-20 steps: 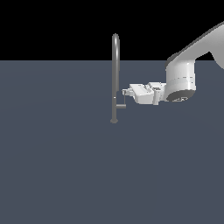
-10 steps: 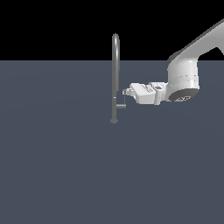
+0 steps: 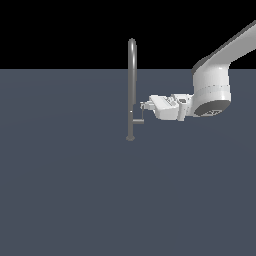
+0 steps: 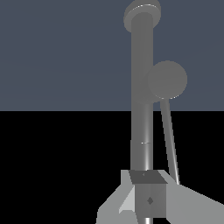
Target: Turn on the faucet by rotating a designated handle.
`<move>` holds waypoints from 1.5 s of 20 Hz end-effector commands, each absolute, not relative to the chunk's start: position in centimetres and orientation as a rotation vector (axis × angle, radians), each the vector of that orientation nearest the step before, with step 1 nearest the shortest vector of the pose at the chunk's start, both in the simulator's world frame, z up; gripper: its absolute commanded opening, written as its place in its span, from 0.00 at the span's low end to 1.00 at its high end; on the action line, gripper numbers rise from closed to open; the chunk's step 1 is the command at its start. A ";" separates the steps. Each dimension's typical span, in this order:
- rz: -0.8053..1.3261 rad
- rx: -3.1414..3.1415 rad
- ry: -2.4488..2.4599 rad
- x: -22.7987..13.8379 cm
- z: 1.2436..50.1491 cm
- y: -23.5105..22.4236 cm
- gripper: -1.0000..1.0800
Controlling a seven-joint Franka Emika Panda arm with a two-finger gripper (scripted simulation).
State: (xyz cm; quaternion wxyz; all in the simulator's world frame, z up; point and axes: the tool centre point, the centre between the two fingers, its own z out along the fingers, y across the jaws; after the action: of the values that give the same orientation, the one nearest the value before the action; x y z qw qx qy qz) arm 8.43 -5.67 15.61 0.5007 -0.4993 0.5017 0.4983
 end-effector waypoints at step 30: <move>1.208 -1.210 1.207 1.5 11.7 -5.7 0.00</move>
State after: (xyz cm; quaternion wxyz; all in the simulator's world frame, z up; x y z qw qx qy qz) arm 2.41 -5.65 13.46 0.5048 -0.5044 0.4953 0.4954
